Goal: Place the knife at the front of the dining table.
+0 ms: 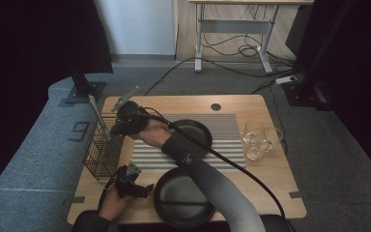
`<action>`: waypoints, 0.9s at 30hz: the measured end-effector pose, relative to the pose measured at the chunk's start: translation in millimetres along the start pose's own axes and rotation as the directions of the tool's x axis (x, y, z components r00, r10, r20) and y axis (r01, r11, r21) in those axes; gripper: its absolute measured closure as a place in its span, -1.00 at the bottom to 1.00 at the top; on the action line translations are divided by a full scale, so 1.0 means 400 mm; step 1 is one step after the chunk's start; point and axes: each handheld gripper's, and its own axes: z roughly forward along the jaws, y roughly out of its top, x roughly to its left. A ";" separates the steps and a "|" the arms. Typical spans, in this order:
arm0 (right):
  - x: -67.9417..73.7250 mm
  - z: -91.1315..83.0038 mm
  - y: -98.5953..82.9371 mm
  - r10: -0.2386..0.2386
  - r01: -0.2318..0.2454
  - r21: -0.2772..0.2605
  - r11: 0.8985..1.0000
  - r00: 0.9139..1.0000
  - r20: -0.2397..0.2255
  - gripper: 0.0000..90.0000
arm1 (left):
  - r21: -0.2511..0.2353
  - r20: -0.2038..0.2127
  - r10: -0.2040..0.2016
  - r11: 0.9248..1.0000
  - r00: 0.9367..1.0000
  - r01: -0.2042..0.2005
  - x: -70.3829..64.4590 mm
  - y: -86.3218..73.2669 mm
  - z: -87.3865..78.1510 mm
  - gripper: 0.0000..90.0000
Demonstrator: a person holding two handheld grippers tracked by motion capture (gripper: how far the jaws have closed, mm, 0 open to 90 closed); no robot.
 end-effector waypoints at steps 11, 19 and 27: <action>0.007 -0.063 0.017 0.002 -0.001 -0.017 1.000 1.000 0.023 0.83 | 0.000 0.000 0.000 1.000 1.000 0.000 0.000 0.000 0.000 -1.00; 0.009 -0.114 0.021 0.001 0.000 -0.026 1.000 0.998 0.063 0.83 | 0.000 -0.002 -0.001 1.000 1.000 0.001 0.000 0.000 0.000 -1.00; 0.006 -0.155 0.000 0.006 -0.005 -0.011 1.000 0.993 0.115 0.83 | 0.002 -0.004 -0.002 1.000 1.000 0.002 -0.001 0.001 0.000 -1.00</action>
